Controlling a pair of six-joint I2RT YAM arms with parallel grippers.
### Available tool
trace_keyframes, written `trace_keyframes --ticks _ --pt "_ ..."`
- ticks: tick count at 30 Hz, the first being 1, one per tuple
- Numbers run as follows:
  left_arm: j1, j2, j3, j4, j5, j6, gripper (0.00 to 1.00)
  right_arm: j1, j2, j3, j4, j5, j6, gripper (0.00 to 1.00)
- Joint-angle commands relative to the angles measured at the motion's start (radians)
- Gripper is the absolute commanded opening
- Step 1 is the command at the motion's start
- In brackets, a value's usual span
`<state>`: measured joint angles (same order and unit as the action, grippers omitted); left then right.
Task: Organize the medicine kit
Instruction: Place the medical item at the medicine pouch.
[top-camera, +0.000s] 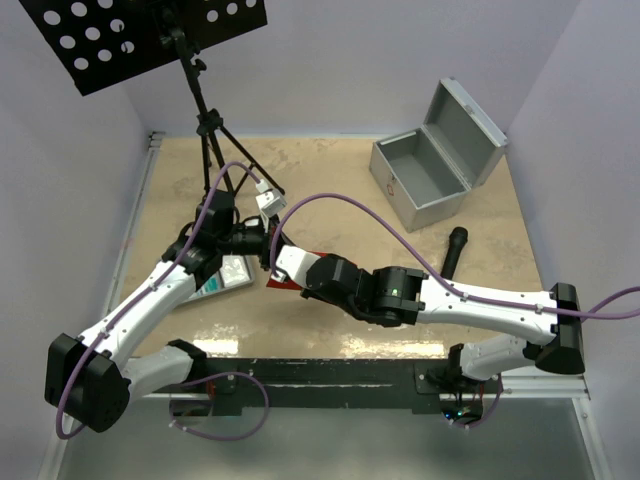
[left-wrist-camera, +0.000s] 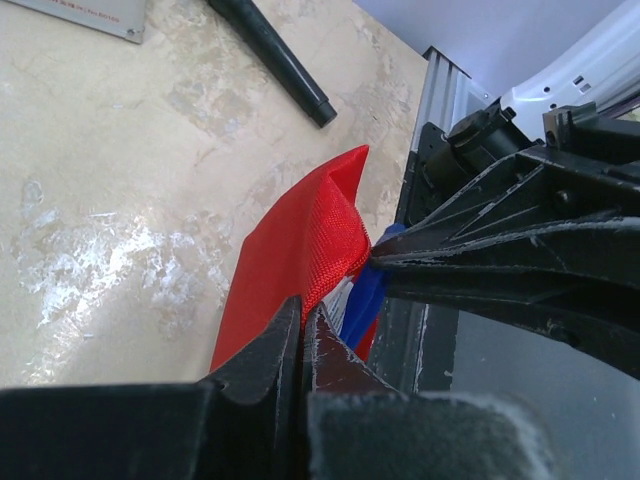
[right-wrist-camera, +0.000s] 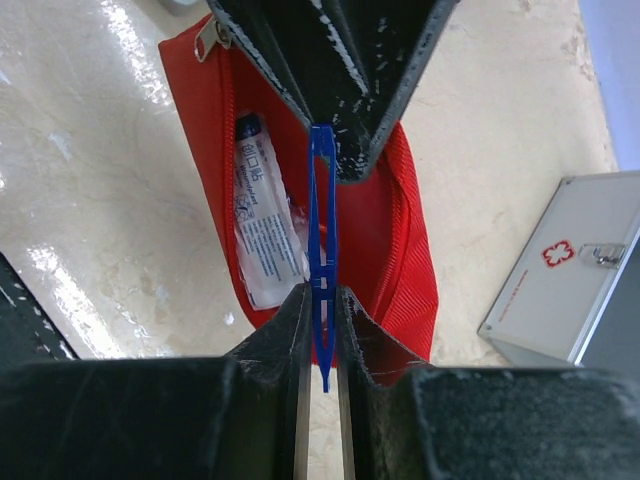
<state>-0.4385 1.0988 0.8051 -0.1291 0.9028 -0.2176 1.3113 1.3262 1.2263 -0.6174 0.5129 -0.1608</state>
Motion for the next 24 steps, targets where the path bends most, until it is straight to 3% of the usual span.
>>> trace_keyframes --ticks 1,12,24 --pt "0.004 -0.01 0.026 0.036 0.061 -0.003 0.0 0.02 0.021 0.002 0.021 0.062 -0.039 0.0" --pt "0.003 -0.004 0.058 0.046 0.079 -0.016 0.0 0.06 -0.001 -0.059 0.027 0.075 -0.063 0.0" --pt "0.001 -0.04 0.013 0.114 0.18 -0.078 0.0 0.06 0.031 -0.051 0.056 0.2 -0.075 0.0"
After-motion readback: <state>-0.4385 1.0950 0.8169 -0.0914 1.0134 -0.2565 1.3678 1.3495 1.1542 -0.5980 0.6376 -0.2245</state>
